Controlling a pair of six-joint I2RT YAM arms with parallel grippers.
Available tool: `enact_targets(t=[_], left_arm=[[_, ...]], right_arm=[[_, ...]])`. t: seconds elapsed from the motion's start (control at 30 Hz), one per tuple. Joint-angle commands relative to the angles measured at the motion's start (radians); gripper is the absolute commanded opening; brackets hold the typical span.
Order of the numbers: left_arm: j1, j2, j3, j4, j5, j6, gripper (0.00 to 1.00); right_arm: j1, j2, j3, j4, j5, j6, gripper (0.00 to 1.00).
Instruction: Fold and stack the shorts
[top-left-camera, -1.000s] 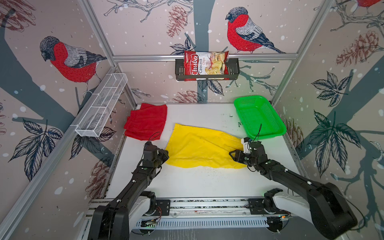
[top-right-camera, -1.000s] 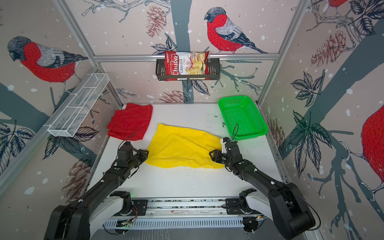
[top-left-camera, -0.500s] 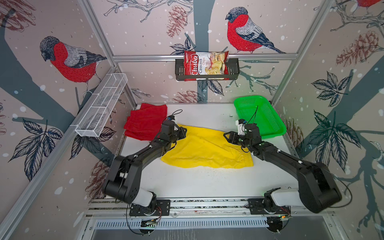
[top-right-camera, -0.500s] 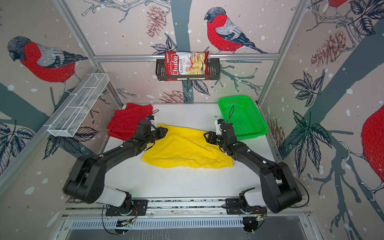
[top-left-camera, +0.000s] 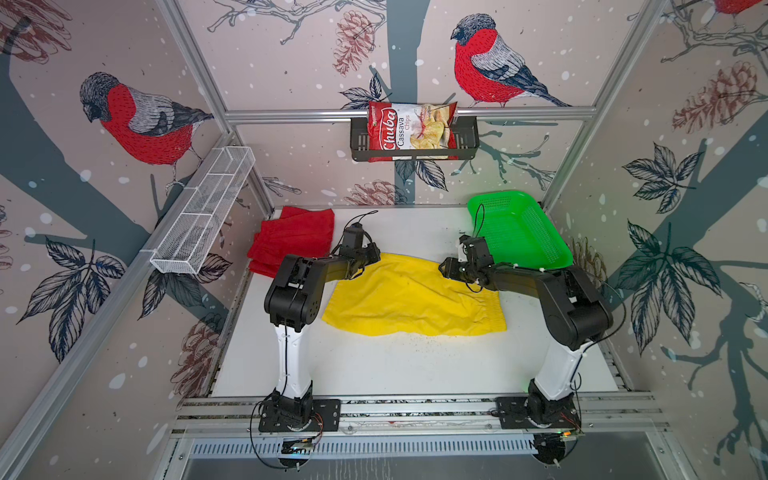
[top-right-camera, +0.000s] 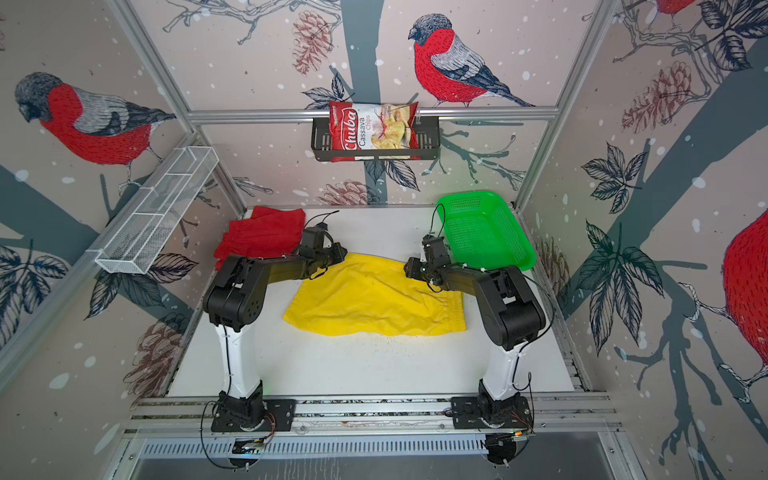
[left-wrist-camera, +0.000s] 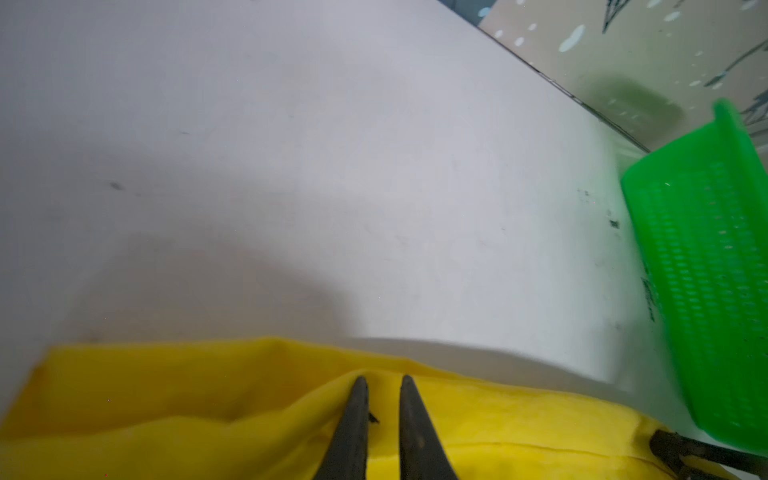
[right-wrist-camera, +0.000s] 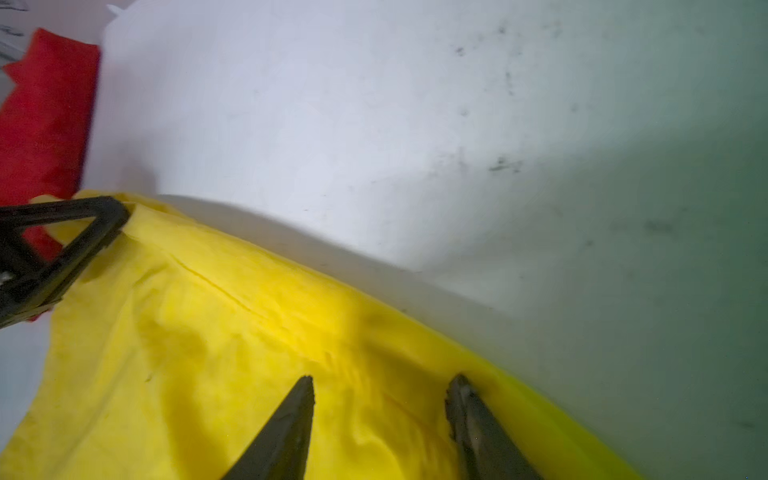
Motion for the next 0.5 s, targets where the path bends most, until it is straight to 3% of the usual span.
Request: enact_targets(t=[0.0, 0.2, 0.47], left_arm=[[0.033, 0.028, 0.004, 0.038, -0.011, -0.002, 0.17], [0.081, 0.002, -0.002, 0.025, -0.024, 0.017, 0.17], [0.049, -0.227, -0.043, -0.039, 0.008, 0.045, 0.28]], right_arm=[[-0.009, 0.033, 0.01, -0.039, 0.073, 0.009, 0.55], [-0.009, -0.012, -0.016, -0.011, 0.043, 0.009, 0.56], [-0.034, -0.386, -0.086, -0.072, -0.033, 0.017, 0.57]])
